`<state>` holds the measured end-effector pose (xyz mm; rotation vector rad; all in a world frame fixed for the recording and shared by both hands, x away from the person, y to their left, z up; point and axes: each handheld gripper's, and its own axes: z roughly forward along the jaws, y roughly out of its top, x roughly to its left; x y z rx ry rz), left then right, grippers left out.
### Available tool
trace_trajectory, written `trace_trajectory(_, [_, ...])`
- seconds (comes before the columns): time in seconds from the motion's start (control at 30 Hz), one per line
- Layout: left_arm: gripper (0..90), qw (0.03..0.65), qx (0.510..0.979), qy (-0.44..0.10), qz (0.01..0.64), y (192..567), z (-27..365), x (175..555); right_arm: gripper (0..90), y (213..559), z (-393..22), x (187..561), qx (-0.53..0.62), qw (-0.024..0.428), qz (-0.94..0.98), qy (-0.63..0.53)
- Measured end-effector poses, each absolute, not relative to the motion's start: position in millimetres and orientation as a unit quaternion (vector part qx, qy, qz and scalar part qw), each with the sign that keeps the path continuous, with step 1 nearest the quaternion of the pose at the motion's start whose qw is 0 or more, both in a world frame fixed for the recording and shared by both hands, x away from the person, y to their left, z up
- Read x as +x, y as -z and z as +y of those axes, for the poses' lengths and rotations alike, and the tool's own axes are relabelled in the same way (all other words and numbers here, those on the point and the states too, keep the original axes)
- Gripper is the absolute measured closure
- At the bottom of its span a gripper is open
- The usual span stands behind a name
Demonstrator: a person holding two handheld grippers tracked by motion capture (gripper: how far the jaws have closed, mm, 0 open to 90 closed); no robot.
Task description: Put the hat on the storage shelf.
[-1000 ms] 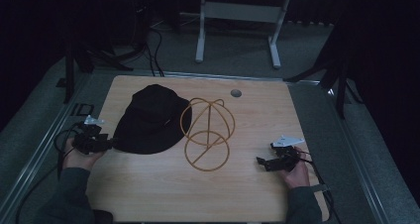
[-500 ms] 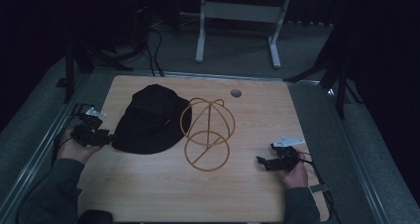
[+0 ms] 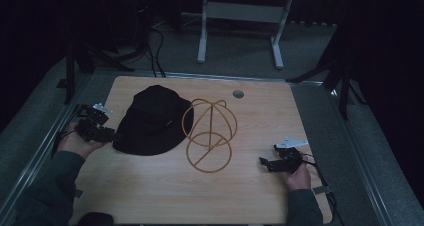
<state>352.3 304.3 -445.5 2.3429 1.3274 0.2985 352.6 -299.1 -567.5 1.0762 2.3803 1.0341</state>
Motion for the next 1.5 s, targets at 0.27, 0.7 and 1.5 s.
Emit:
trace_trajectory(0.27, [63.7, 0.215, 0.847, -0.104, 0.475, 438.2, 299.8, 364.9, 15.0, 567.4, -299.2, 352.7, 0.38, 0.166, 0.835, -0.363])
trace_trajectory(0.7, [62.5, 0.188, 0.869, -0.108, 0.446, 426.5, 287.2, 386.2, 15.0, 567.4, -299.2, 352.7, 0.38, 0.166, 0.834, -0.362])
trace_trajectory(1.5, [59.2, 0.194, 0.874, -0.107, 0.433, 417.1, 278.0, 409.9, 15.0, 567.4, -299.2, 352.7, 0.381, 0.166, 0.834, -0.362])
